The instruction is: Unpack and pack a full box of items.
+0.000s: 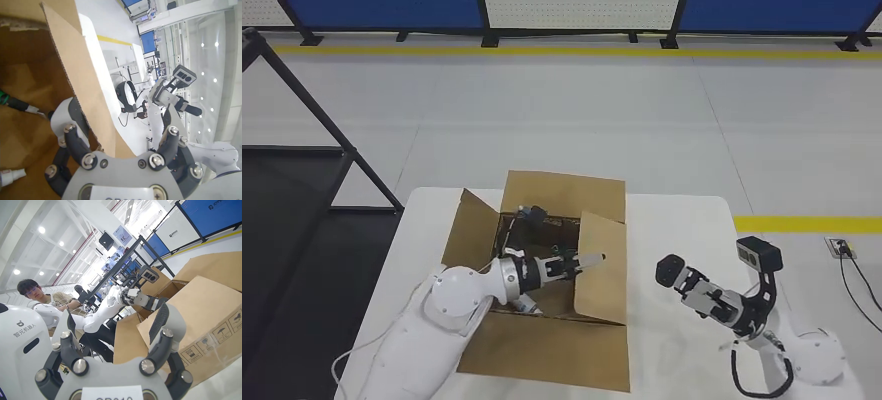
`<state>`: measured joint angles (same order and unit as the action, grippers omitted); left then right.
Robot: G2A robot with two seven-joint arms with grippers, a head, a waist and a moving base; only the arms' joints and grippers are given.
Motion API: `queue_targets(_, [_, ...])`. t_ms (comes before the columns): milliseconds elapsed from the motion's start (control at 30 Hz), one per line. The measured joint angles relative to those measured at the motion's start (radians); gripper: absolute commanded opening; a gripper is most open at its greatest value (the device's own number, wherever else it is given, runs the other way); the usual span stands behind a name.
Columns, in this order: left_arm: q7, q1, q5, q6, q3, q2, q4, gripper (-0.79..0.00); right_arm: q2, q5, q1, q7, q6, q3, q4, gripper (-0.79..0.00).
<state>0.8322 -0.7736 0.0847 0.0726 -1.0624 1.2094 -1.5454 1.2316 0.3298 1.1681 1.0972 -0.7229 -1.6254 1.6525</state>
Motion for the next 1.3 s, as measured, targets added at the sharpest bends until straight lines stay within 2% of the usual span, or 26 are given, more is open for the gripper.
queue_targets(133, [-0.022, 0.007, -0.002, -0.003, 0.009, 0.004, -0.052, 0.0, -0.01, 0.016, 0.01, -0.015, -0.015, -0.018, 0.014, 0.0])
queue_targets(333, [-0.059, 0.069, -0.014, -0.004, 0.102, 0.03, -0.042, 0.0, -0.031, 0.036, 0.087, -0.042, -0.042, -0.091, 0.058, 0.0])
queue_targets(567, [-0.097, 0.156, 0.01, 0.018, 0.255, 0.084, 0.042, 0.0, -0.058, 0.043, 0.243, -0.092, -0.092, -0.191, 0.114, 0.0])
queue_targets(800, [-0.111, 0.226, 0.037, 0.046, 0.368, 0.138, 0.161, 0.0, -0.08, 0.064, 0.352, -0.129, -0.129, -0.226, 0.123, 0.0])
queue_targets(1067, [-0.131, 0.26, 0.029, 0.067, 0.439, 0.186, 0.278, 0.0, -0.105, 0.083, 0.348, -0.117, -0.117, -0.184, 0.121, 0.0])
queue_targets(1167, [-0.126, 0.263, 0.037, 0.089, 0.427, 0.19, 0.306, 0.0, -0.115, 0.087, 0.316, -0.087, -0.087, -0.161, 0.095, 0.0])
queue_targets(1300, [-0.126, 0.254, 0.053, 0.103, 0.392, 0.188, 0.292, 0.0, -0.122, 0.073, 0.259, -0.056, -0.052, -0.119, 0.041, 0.0])
